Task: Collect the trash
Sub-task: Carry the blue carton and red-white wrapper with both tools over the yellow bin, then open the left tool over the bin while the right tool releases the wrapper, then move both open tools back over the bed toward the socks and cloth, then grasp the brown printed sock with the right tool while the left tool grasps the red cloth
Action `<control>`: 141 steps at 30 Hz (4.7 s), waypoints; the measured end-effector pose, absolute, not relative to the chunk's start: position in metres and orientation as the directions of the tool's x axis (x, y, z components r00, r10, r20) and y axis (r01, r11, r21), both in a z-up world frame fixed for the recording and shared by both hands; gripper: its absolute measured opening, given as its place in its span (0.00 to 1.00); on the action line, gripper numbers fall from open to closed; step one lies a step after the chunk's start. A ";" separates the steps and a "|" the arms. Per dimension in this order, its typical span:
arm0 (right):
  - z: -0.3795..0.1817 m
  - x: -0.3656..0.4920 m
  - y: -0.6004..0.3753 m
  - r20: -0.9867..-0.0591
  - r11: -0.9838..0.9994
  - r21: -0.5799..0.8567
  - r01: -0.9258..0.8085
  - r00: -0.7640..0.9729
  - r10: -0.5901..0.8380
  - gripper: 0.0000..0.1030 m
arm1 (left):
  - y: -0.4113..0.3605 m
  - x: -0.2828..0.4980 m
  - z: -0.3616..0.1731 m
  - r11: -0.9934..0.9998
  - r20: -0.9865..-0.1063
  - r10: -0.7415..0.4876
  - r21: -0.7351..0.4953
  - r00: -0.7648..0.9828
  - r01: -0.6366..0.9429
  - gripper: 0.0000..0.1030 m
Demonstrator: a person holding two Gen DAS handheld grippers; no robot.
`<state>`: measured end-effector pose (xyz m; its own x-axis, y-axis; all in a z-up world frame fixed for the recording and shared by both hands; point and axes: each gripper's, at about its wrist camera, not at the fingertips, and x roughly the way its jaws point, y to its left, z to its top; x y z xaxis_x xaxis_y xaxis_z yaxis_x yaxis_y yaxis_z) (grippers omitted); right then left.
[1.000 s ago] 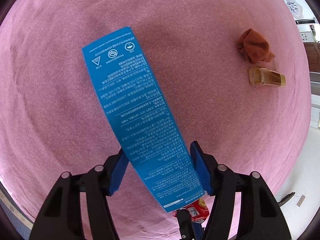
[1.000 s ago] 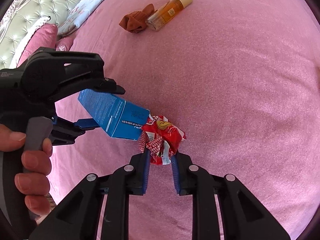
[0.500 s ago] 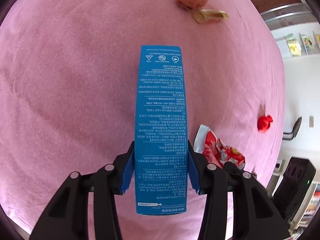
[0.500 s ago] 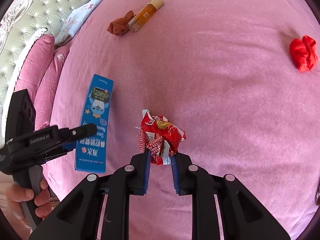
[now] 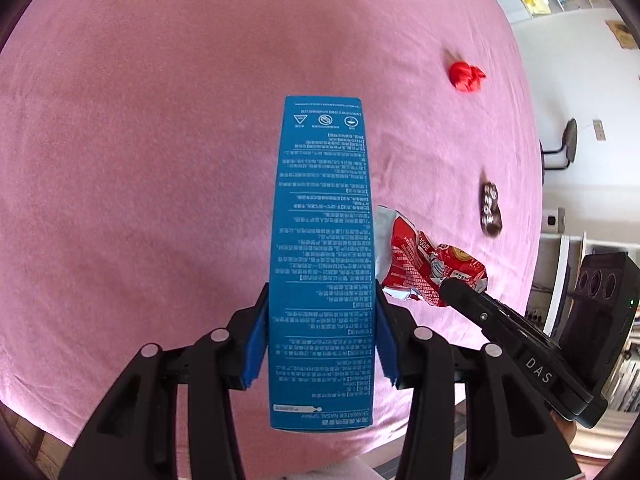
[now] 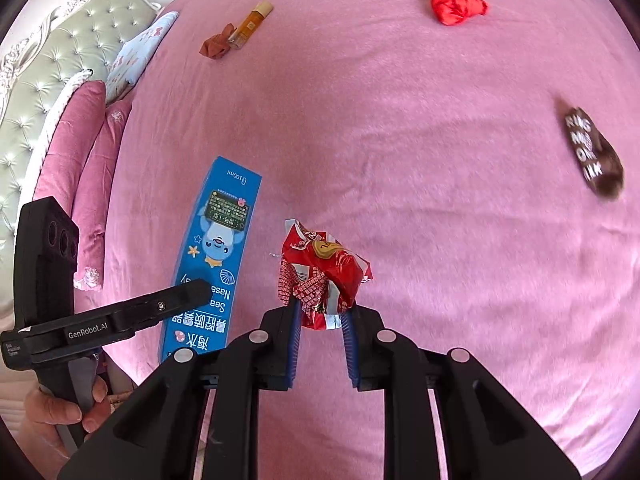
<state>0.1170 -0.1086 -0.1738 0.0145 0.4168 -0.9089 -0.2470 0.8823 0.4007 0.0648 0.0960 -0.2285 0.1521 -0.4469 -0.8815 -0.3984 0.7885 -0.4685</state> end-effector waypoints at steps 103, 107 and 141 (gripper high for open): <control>-0.147 -0.089 -0.407 -0.922 0.853 0.385 0.353 0.193 0.336 0.39 | -0.233 -0.031 -0.209 0.891 -0.933 -0.321 -0.356 -0.164 0.281 0.76; -0.132 -0.041 -0.371 -0.918 0.881 0.379 0.282 0.232 0.321 0.42 | -0.183 0.014 -0.188 0.918 -0.946 -0.319 -0.322 -0.048 0.230 0.81; -0.246 0.294 -0.286 -0.951 0.953 0.279 0.119 0.168 0.258 0.66 | -0.103 0.327 -0.247 0.972 -0.966 -0.236 -0.235 0.109 0.022 0.94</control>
